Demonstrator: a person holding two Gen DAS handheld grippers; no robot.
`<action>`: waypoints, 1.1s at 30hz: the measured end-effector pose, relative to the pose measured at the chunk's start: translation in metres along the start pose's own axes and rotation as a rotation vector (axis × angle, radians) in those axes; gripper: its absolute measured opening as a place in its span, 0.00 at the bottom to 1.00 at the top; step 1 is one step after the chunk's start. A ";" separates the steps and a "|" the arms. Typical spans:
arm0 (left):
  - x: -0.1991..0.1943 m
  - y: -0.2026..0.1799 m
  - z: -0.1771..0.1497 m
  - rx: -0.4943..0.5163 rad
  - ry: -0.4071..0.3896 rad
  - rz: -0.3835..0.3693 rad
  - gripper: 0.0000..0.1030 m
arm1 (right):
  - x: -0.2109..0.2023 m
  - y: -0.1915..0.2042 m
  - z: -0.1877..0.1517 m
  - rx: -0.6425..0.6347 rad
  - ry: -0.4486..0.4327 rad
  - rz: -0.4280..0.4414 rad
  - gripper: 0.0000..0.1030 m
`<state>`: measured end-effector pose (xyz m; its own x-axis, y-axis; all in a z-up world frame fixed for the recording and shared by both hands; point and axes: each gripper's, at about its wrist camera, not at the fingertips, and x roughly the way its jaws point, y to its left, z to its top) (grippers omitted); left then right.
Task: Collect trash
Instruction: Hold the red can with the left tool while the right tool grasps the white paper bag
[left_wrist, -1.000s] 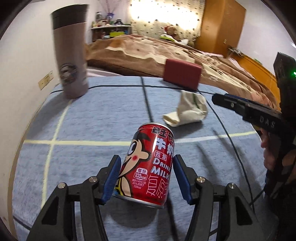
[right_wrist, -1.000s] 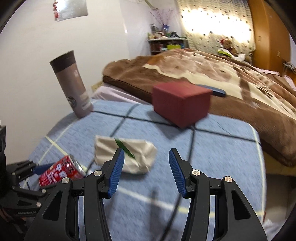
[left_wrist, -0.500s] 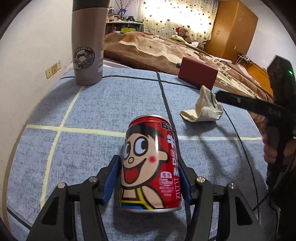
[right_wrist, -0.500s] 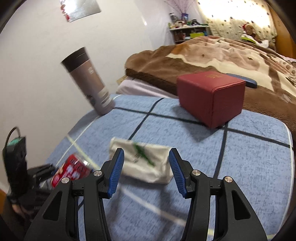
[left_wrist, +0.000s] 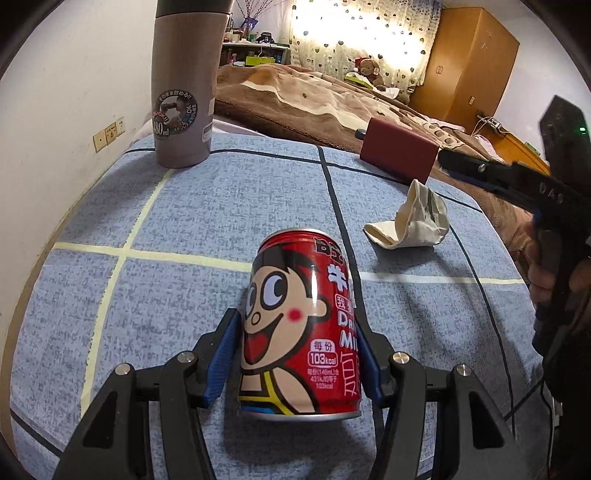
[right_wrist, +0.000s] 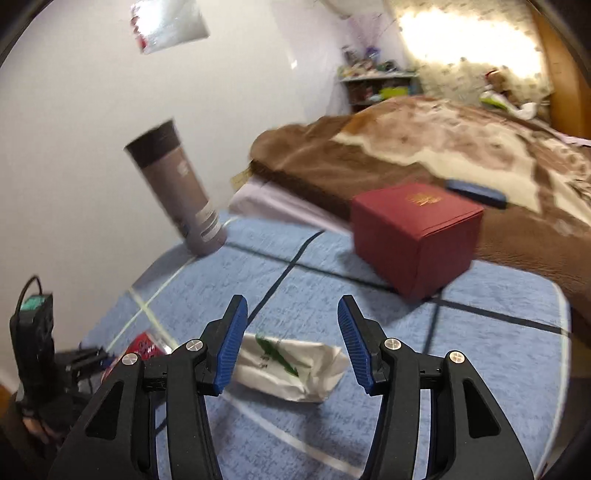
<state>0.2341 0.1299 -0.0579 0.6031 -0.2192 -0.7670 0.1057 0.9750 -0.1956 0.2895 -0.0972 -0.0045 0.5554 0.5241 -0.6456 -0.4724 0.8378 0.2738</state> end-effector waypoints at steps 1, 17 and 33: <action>0.000 0.000 0.000 -0.001 -0.001 -0.001 0.59 | 0.004 0.000 -0.002 -0.010 0.026 0.004 0.51; -0.001 0.001 0.000 -0.010 -0.008 -0.002 0.59 | -0.017 0.021 -0.004 -0.112 -0.015 -0.048 0.55; -0.001 0.003 0.000 -0.017 -0.015 -0.017 0.59 | -0.001 0.014 -0.039 -0.073 0.188 0.065 0.55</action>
<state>0.2344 0.1328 -0.0578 0.6129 -0.2347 -0.7545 0.1022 0.9704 -0.2188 0.2554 -0.0916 -0.0280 0.3883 0.5329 -0.7518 -0.5552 0.7864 0.2707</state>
